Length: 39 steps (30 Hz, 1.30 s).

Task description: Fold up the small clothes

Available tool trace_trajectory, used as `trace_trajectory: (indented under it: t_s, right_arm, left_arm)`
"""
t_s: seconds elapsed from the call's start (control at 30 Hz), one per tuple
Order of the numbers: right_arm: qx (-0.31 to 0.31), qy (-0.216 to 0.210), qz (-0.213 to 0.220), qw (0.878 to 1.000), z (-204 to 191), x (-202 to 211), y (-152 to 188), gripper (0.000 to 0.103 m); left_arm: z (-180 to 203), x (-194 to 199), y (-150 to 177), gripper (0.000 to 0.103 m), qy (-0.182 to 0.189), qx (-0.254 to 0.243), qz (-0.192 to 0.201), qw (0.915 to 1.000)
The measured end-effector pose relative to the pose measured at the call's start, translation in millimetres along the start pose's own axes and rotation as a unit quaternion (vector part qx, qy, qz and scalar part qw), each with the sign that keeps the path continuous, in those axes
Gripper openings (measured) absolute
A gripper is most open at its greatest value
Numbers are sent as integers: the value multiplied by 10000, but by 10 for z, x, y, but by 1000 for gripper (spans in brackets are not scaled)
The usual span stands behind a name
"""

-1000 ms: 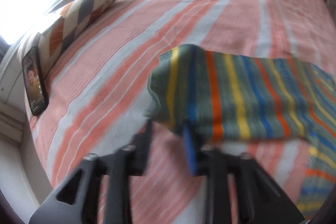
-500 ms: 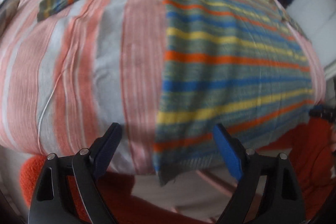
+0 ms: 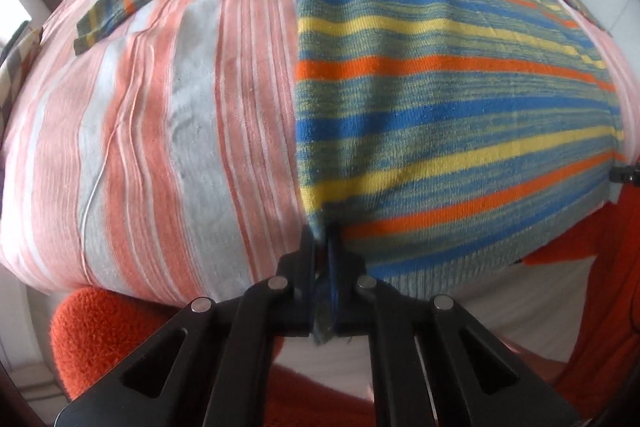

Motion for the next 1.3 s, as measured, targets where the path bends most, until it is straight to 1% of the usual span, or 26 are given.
trace_trajectory:
  t_s: [0.03, 0.07, 0.1, 0.13, 0.17, 0.2, 0.23, 0.27, 0.33, 0.37, 0.4, 0.43, 0.47, 0.5, 0.57, 0.6, 0.63, 0.7, 0.77, 0.87, 0.9, 0.93, 1.0, 1.07, 1.2, 1.3]
  right_arm:
    - [79, 20, 24, 10000, -28, 27, 4, 4]
    - [121, 8, 63, 9999, -49, 64, 10, 5]
    - [130, -24, 91, 9999, -64, 100, 13, 8]
    - [140, -58, 125, 9998, -77, 146, 19, 19]
    - [172, -30, 171, 9997, -80, 210, 33, 26]
    - [220, -1, 243, 9995, -84, 290, 48, 42]
    - [272, 49, 374, 9989, -86, 393, 55, 54]
    - [298, 127, 515, 9981, -90, 473, 43, 58]
    - [302, 383, 952, 9943, -65, 689, -14, 62]
    - [250, 527, 1283, 9900, -25, 817, -71, 63]
    - [182, 623, 1550, 9858, 20, 906, -118, 67]
    - [65, 747, 1874, 9794, 74, 994, -186, 73]
    - [-55, 826, 2140, 9733, 148, 1061, -256, 75]
    - [-190, 888, 2455, 9651, 231, 1104, -337, 77]
    - [-337, 1086, 2755, 9546, 346, 1097, -469, 77]
    - [-388, 1152, 2863, 9504, 402, 1093, -536, 77]
    - [-429, 1284, 3005, 9441, 458, 1074, -613, 77]
    - [-446, 1456, 3121, 9378, 490, 999, -730, 77]
    - [-482, 1504, 3140, 9362, 542, 948, -788, 77]
    - [-618, 1524, 3020, 9390, 648, 760, -792, 77]
    - [-636, 1534, 2954, 9408, 661, 683, -767, 78]
    - [-600, 1555, 2945, 9410, 687, 641, -717, 80]
    - [-458, 1624, 2973, 9398, 677, 584, -674, 82]
    - [-434, 1597, 2984, 9400, 687, 549, -661, 85]
    - [-522, 1443, 3024, 9407, 739, 500, -672, 91]
    - [-347, 1485, 3059, 9398, 702, 451, -660, 97]
  left_arm:
    - [-3, 32, 5, 10, 0, 50, 46, 10000]
    - [-44, 53, -8, 21, 24, 126, 69, 9999]
    - [-76, 104, 17, 46, 47, 222, 82, 9997]
    - [-145, 161, 43, 60, 75, 333, 119, 9993]
    - [-196, 257, 44, 77, 80, 489, 272, 9984]
    - [-216, 349, 33, 83, 97, 600, 453, 9971]
    - [-231, 433, 18, 84, 145, 689, 605, 9957]
    - [-252, 530, -13, 85, 211, 806, 768, 9936]
    - [-303, 626, -78, 89, 174, 959, 993, 9903]
    - [-369, 666, -145, 95, 99, 1060, 1164, 9875]
    - [-423, 686, -214, 99, 20, 1157, 1320, 9845]
    - [-520, 688, -261, 99, -69, 1244, 1434, 9818]
    - [-668, 629, -370, 99, -225, 1372, 1550, 9781]
    - [-736, 595, -446, 99, -305, 1439, 1641, 9754]
    - [-889, 503, -606, 99, -443, 1510, 1903, 9690]
    - [-938, 467, -641, 99, -520, 1510, 1962, 9675]
    - [-994, 394, -709, 99, -610, 1508, 1958, 9671]
    - [-1088, 232, -745, 99, -731, 1513, 1847, 9683]
    - [-1154, 57, -699, 99, -872, 1669, 1680, 9676]
    - [-1220, -104, -528, 99, -843, 2051, 1591, 9620]
    - [-1220, -130, -462, 100, -862, 2121, 1682, 9588]
    - [-1196, -114, -427, 100, -928, 2073, 1844, 9562]
    - [-1149, -100, -428, 102, -993, 1946, 1820, 9587]
    - [-1138, -125, -442, 103, -1007, 1887, 1782, 9605]
    - [-1137, -157, -453, 103, -1016, 1861, 1725, 9619]
    - [-1147, -168, -456, 103, -940, 1884, 1691, 9629]
Point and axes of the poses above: each gripper's, at about its wrist camera, not at the fingertips, and x roughly against the way its jaws point, z to its right, y to its underside, the point moved 3 cm from there along -x, roughly the way its jaws point, and after that the axes turned 10 degrees about z, right-handed, at the moved point
